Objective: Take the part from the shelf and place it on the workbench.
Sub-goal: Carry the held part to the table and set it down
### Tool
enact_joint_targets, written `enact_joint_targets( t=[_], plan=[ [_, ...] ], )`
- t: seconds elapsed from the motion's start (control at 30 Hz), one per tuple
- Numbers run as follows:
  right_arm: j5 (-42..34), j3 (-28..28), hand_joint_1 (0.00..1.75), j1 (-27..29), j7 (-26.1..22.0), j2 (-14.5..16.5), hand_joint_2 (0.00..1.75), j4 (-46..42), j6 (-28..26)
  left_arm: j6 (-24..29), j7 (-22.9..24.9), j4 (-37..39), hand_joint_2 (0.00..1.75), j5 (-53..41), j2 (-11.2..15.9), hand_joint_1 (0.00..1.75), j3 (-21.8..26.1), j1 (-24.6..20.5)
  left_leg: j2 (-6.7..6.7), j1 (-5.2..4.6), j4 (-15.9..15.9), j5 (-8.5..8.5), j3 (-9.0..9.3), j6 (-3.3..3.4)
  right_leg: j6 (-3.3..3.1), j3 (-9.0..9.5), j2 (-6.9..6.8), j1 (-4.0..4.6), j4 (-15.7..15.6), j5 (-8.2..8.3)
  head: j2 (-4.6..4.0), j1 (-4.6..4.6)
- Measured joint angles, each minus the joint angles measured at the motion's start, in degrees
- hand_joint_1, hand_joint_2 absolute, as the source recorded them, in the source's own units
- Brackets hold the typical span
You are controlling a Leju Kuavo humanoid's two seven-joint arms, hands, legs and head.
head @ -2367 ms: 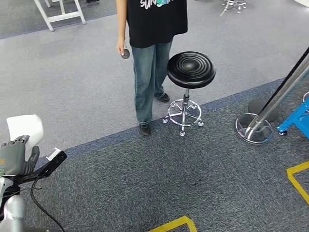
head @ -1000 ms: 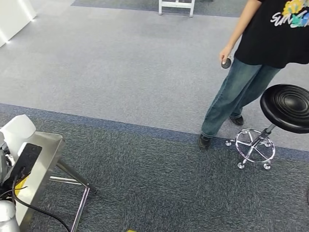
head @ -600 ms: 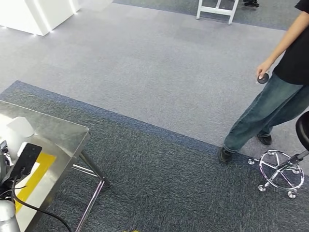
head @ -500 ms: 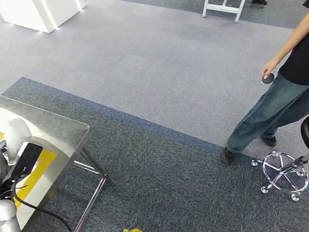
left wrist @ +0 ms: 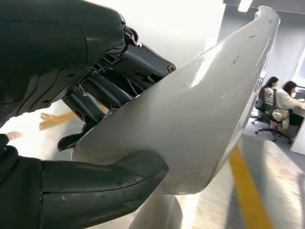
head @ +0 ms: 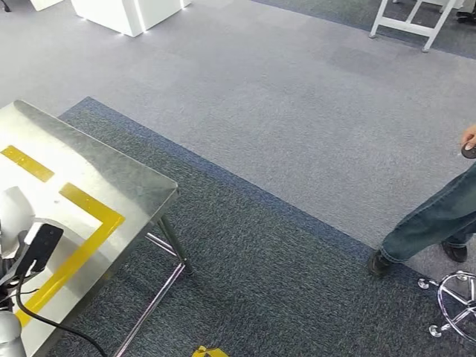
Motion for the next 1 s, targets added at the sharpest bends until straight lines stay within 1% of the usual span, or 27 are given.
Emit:
enact_joint_targets(
  t=[0.03,0.07,0.1,0.13,0.17,0.2,0.23,0.27,0.3,0.33,0.37,0.4,0.43,0.47,0.5,0.53,0.57,0.6,0.67,0.7,0.73,0.77,0.8,0.83,0.9,0.97,1.0],
  plan=[
    [0.0,0.0,0.0,-0.1,0.0,0.1,0.0,-0.2,0.1,0.4,0.0,0.0,1.75,-0.7,0.1,1.75,0.1,0.1,-0.79,0.18,-0.2,0.08,0.11,0.23,0.33,0.05,0.69,-0.08,0.3,-0.4,0.0,0.14],
    [0.0,0.0,0.0,-0.1,0.0,0.3,0.0,-0.3,0.1,0.7,-0.1,-0.1,1.75,-1.4,0.2,1.75,0.1,0.2,-1.55,0.4,-0.4,0.17,0.25,0.51,0.61,-0.3,2.15,-0.18,1.4,-1.22,0.0,0.28],
    [0.0,0.0,0.0,-0.1,0.0,0.3,0.0,-0.5,0.1,1.1,-0.2,-0.1,1.75,-2.1,0.3,1.75,0.1,0.1,-2.25,0.66,-0.6,0.26,0.41,0.79,0.85,-1.32,4.11,-0.3,3.7,-2.52,0.0,0.47],
    [0.0,0.0,0.0,-0.1,0.0,0.4,0.0,-0.5,0.1,1.6,-0.3,-0.1,1.75,-3.0,0.3,1.75,0.1,0.1,-2.97,0.77,-0.6,0.26,0.43,0.97,0.97,-3.09,6.11,-0.42,7.2,-4.23,0.0,0.69],
    [0.0,0.0,0.0,0.1,0.0,0.5,0.0,-0.6,0.1,2.1,-0.4,-0.1,1.75,-3.9,0.4,1.75,0.0,0.1,-3.71,0.8,-0.6,0.24,0.42,1.12,1.03,-5.17,7.08,-0.49,11.2,-5.89,0.0,0.8],
    [0.0,0.0,0.0,0.3,0.0,0.5,0.0,-0.8,0.1,2.8,-0.6,-0.1,1.75,-5.3,0.5,1.75,0.0,0.2,-4.58,0.81,-0.6,0.22,0.45,1.2,1.08,-7.21,7.47,-0.52,14.6,-6.87,0.0,0.86],
    [0.0,0.0,0.0,0.4,-0.1,0.6,0.0,-0.9,0.2,3.6,-0.7,0.0,1.75,-6.7,0.6,1.75,-0.1,0.4,-5.49,0.81,-0.6,0.2,0.5,1.2,1.1,-8.62,7.62,-0.54,16.5,-6.8,0.0,0.9],
    [0.0,0.0,0.0,0.6,-0.1,0.6,0.0,-1.0,0.2,4.4,-0.9,0.1,1.75,-8.3,0.8,1.75,-0.2,0.7,-6.39,0.81,-0.6,0.17,0.59,1.16,1.09,-8.97,7.71,-0.57,16.1,-5.5,0.0,0.92],
    [0.0,0.0,0.0,0.6,-0.2,0.7,0.0,-1.1,0.2,5.3,-1.1,0.2,1.75,-10.0,1.1,1.75,-0.4,0.9,-7.31,0.84,-0.6,0.11,0.74,1.07,1.03,-8.35,8.0,-0.63,13.6,-3.24,0.0,0.92],
    [0.0,0.0,0.0,0.7,-0.2,0.8,0.0,-1.3,0.2,6.1,-1.2,0.4,1.75,-11.4,1.4,1.75,-0.6,1.1,-8.09,0.9,-0.5,0.02,0.84,0.92,0.96,-6.98,9.05,-0.77,9.6,-0.74,0.0,0.94],
    [0.0,0.0,0.0,0.7,-0.3,0.9,0.0,-1.4,0.2,6.8,-1.2,0.6,1.75,-12.8,1.8,1.75,-0.9,1.2,-8.87,0.86,-0.4,-0.1,0.83,0.7,0.85,-5.49,10.47,-0.97,5.8,1.0,0.0,0.95],
    [0.0,0.1,0.0,0.7,-0.3,1.0,0.0,-1.4,0.2,7.5,-1.2,0.9,1.75,-14.0,2.2,1.75,-1.2,1.3,-9.59,0.87,-0.3,-0.15,0.7,0.4,0.69,-4.22,11.71,-1.11,2.9,2.0,0.0,0.96],
    [0.0,0.1,0.0,0.7,-0.4,1.0,0.0,-1.5,0.2,8.0,-1.1,1.3,1.75,-15.3,2.6,1.75,-1.5,1.4,-10.27,0.93,-0.2,-0.12,0.47,0.01,0.49,-3.49,12.59,-1.16,1.3,2.2,0.0,0.98],
    [0.0,0.1,0.0,0.7,-0.4,1.1,0.0,-1.5,0.2,8.5,-0.9,1.8,1.75,-16.5,3.1,1.75,-1.7,1.6,-10.95,1.02,-0.2,-0.02,0.24,-0.4,0.22,-3.15,12.55,-1.09,0.9,1.96,0.0,0.99],
    [0.0,0.1,0.0,0.7,-0.5,1.2,0.0,-1.5,0.2,8.8,-0.7,2.3,1.75,-17.7,3.6,1.75,-1.9,1.8,-11.6,1.18,-0.2,0.1,0.06,-0.8,-0.08,-2.95,11.95,-1.05,0.8,2.01,0.0,0.99],
    [0.0,0.1,0.0,0.7,-0.6,1.3,0.0,-1.6,0.2,9.1,-0.3,2.9,1.75,-19.0,4.1,1.75,-2.0,2.1,-11.44,1.24,-0.1,0.01,-0.06,-1.15,-0.42,-2.8,11.28,-1.05,0.6,2.11,0.0,0.96],
    [0.0,0.1,0.0,0.6,-0.7,1.3,0.0,-1.6,0.2,9.4,0.0,3.5,1.75,-20.1,4.7,1.75,-2.1,2.2,-10.44,1.22,0.7,-0.55,-0.44,-1.45,-0.77,-2.61,10.58,-1.1,0.4,2.2,0.0,0.76],
    [0.0,0.1,0.0,0.6,-0.7,1.4,0.0,-1.6,0.2,9.7,0.2,4.2,1.75,-21.1,5.3,1.75,-2.3,2.2,-8.87,1.17,2.5,-1.69,-1.31,-1.75,-1.09,-2.44,9.79,-1.17,0.1,2.23,0.0,0.57],
    [0.0,0.1,0.0,0.8,-0.8,1.5,0.0,-1.7,0.3,10.2,0.5,5.5,1.75,-22.2,6.1,1.75,-2.7,2.2,-5.48,1.22,9.4,-5.14,-4.67,-2.28,-1.56,-2.22,8.11,-1.06,0.0,2.04,0.0,0.21],
    [0.0,0.1,0.0,0.9,-0.8,1.5,0.0,-1.7,0.3,10.3,0.6,6.1,1.75,-22.5,6.3,1.75,-2.8,2.2,-4.7,1.35,13.1,-6.55,-6.56,-2.5,-1.65,-2.16,7.24,-1.0,0.0,1.91,0.0,0.2],
    [0.0,0.1,0.0,0.9,-0.8,1.5,0.0,-1.7,0.3,10.3,0.7,6.6,1.75,-22.7,6.5,1.75,-2.9,2.4,-4.3,1.48,15.4,-7.04,-7.81,-2.63,-1.69,-2.08,6.4,-0.97,0.1,1.75,0.0,0.2],
    [0.0,0.1,0.0,1.0,-0.8,1.5,0.0,-1.7,0.3,10.3,0.7,7.0,1.75,-22.9,6.7,1.75,-2.9,2.5,-4.07,1.58,15.9,-6.46,-8.11,-2.71,-1.65,-1.95,5.61,-0.95,0.1,1.59,0.0,0.2],
    [0.0,0.1,0.0,1.0,-0.8,1.5,0.0,-1.7,0.3,10.3,0.8,7.4,1.75,-23.1,6.9,1.75,-3.0,2.6,-3.84,1.63,14.0,-4.85,-7.19,-2.69,-1.59,-1.71,4.87,-0.93,0.1,1.4,0.0,0.2],
    [0.0,0.1,0.0,0.9,-0.8,1.5,0.0,-1.7,0.3,10.4,0.9,7.7,1.75,-23.5,7.2,1.75,-3.0,2.7,-3.36,1.63,10.5,-2.68,-5.36,-2.59,-1.48,-1.38,4.15,-0.92,0.1,1.16,0.0,0.2],
    [0.0,0.1,0.0,0.9,-0.8,1.5,0.0,-1.7,0.3,10.5,1.2,8.4,1.75,-24.2,7.7,1.75,-3.3,2.6,-1.01,1.14,3.3,-0.03,-1.5,-2.19,-1.04,-0.74,2.84,-0.68,0.1,0.6,0.0,0.16],
    [0.0,0.1,0.0,0.7,-0.9,1.5,0.0,-1.7,0.3,10.8,1.5,9.5,1.75,-24.7,8.2,1.75,-3.8,2.5,0.38,0.66,0.3,0.02,-0.09,-1.52,-0.41,-0.43,1.56,-0.27,0.0,0.08,0.0,0.21],
    [0.0,0.1,0.0,0.6,-0.9,1.6,0.0,-1.7,0.2,10.9,1.6,10.1,1.75,-24.8,8.4,1.75,-4.0,2.6,-0.08,0.59,0.1,-0.09,-0.12,-1.18,-0.12,-0.23,0.9,-0.12,-0.1,-0.11,0.0,0.25]
  ],
)
